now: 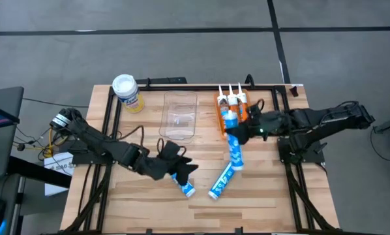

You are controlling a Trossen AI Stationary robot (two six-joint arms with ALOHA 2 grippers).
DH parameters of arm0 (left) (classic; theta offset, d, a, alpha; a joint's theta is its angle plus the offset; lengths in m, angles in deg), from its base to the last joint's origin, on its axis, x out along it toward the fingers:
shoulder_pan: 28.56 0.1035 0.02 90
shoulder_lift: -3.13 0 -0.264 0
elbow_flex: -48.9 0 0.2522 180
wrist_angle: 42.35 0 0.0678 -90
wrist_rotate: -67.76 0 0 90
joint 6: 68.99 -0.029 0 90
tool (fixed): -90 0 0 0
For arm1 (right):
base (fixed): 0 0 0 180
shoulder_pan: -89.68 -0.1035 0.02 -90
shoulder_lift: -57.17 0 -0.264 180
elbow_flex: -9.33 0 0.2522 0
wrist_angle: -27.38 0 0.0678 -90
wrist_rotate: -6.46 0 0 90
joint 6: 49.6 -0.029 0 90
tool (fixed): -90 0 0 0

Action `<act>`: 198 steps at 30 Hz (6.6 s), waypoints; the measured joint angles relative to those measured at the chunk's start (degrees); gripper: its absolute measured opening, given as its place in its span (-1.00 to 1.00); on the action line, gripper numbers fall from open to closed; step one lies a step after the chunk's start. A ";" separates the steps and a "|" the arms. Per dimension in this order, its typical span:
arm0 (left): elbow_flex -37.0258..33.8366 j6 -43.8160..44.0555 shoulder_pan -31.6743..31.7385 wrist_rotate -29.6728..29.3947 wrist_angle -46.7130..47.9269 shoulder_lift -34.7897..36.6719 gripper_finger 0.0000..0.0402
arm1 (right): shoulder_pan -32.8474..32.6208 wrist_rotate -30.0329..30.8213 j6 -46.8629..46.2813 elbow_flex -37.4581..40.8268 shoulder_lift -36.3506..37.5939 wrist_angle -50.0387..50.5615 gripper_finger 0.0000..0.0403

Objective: Pick & place silicon tubes, Sealant and Lysol wipes
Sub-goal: Put the blue sealant into the transparent bin

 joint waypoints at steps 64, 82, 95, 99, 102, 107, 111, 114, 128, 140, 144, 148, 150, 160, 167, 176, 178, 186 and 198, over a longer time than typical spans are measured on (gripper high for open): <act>-0.04 -10.16 12.17 5.88 -24.07 -0.12 0.73 | 10.86 -21.71 2.11 -0.06 -12.43 -42.59 0.01; 0.04 -3.48 12.56 5.83 -18.00 -0.01 0.11 | 11.75 -24.63 4.53 -5.83 -20.16 -43.91 0.01; -0.04 -4.12 12.58 5.68 -16.81 -0.15 -0.04 | 13.15 -25.21 3.92 -5.94 -20.10 -43.08 0.44; -0.04 -4.32 12.52 4.21 -14.24 0.11 -0.04 | 15.02 -30.17 5.51 -5.94 -19.07 -41.43 0.45; -0.05 -2.89 12.54 0.59 -8.55 0.89 -0.04 | 16.36 -31.85 8.69 -5.99 -16.53 -34.05 0.45; -0.17 5.12 13.31 -6.67 6.83 3.58 -0.04 | 16.72 -23.59 16.10 -6.12 -9.90 -13.89 0.46; -0.17 9.60 14.80 -8.56 15.67 4.88 -0.04 | 16.03 -11.26 20.97 -6.07 -3.06 -0.38 0.46; -0.16 8.08 17.00 -8.76 17.04 5.08 -0.04 | 14.83 -4.42 22.45 -6.07 0.92 8.70 0.46; -0.07 -0.80 35.23 1.84 17.34 -1.33 -0.04 | 2.83 9.57 13.21 -5.94 7.79 27.30 0.46; -0.07 -1.17 37.35 7.70 22.08 -9.94 -0.04 | -3.17 13.21 10.20 -5.92 4.87 27.69 0.46; -0.04 0.04 37.39 8.38 22.52 -10.84 -0.04 | -4.11 13.39 9.60 -5.85 4.91 27.49 0.46; -0.04 0.47 37.37 8.69 24.34 -11.97 -0.04 | -4.72 14.34 8.26 -5.85 4.97 27.31 0.46; -0.04 1.24 37.37 9.55 24.40 -13.19 -0.04 | -5.12 14.48 8.23 -5.85 5.00 27.26 0.46; -0.04 2.18 37.39 12.15 24.40 -18.46 -0.04 | -6.93 14.48 7.07 -5.86 4.97 26.84 0.46; 0.07 2.22 37.73 13.32 24.11 -19.86 0.08 | -6.93 14.48 6.70 -5.85 4.97 26.83 0.46; 0.14 1.58 38.40 15.48 23.36 -19.81 0.34 | -6.93 14.45 6.68 -5.85 4.97 26.70 0.46; 1.04 0.89 38.70 16.69 23.82 -19.54 0.35 | -6.93 14.45 6.69 -5.86 4.97 26.70 0.46; 15.53 -4.26 37.81 16.65 34.37 -12.43 0.36 | -6.93 14.43 7.21 -5.86 4.97 26.68 0.46; 25.14 31.63 16.59 13.18 58.11 -10.28 0.37 | -6.93 14.29 11.48 -5.85 4.95 26.92 0.46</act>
